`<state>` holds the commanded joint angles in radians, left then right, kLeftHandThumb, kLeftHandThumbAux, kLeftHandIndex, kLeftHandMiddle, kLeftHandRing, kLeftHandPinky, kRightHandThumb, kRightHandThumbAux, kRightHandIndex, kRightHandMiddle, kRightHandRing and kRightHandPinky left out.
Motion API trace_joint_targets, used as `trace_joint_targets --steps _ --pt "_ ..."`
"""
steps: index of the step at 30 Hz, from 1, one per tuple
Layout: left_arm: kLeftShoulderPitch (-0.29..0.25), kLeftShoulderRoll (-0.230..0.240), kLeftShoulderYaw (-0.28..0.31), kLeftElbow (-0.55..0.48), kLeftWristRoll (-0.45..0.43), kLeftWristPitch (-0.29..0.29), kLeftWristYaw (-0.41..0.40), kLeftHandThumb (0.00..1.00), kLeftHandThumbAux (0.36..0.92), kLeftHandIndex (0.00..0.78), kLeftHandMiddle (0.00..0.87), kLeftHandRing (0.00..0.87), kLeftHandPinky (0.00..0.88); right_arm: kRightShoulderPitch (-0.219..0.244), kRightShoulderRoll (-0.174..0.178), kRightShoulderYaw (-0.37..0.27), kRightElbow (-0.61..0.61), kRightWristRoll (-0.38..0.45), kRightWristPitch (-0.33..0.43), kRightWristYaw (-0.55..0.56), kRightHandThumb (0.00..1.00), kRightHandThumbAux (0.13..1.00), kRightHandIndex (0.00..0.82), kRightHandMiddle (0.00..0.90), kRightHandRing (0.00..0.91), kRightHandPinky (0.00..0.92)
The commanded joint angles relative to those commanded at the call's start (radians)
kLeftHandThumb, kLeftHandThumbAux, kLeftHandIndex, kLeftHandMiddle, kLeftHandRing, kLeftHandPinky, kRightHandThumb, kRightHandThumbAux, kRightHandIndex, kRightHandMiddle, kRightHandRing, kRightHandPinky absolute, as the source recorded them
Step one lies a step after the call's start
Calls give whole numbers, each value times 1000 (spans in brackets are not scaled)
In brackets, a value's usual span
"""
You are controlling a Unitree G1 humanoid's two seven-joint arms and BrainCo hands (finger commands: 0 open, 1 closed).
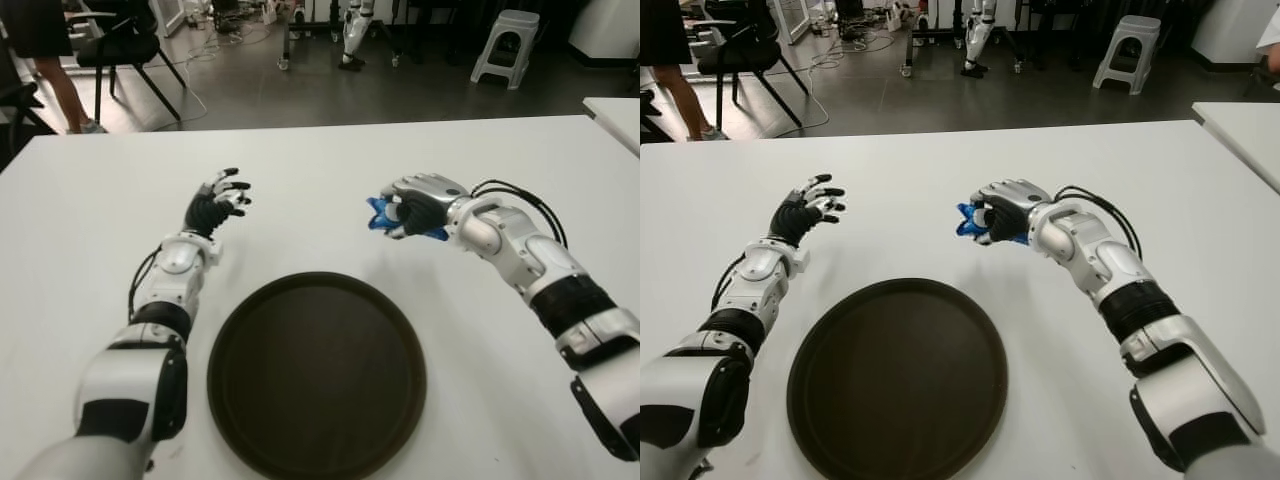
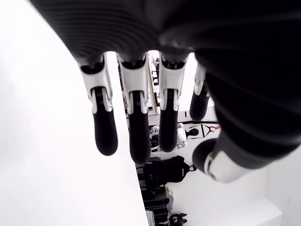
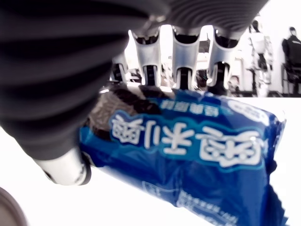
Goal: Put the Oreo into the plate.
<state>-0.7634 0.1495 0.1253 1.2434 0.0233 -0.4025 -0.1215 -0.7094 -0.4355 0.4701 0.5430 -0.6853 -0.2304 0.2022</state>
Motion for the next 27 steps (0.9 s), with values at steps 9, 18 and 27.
trace_joint_targets --steps 9,18,27 --pt "-1 2 -4 1 3 1 1 218 669 161 303 349 408 12 13 -20 -45 -3 10 -22 825 696 377 532 625 628" --pt "-1 2 -6 4 6 0 6 223 658 163 302 351 409 13 20 -35 -64 8 -7 -36 826 695 380 542 643 652" --pt "-2 0 -3 7 1 1 5 228 654 167 308 354 404 24 38 -50 -132 23 11 -8 829 693 387 554 671 684"
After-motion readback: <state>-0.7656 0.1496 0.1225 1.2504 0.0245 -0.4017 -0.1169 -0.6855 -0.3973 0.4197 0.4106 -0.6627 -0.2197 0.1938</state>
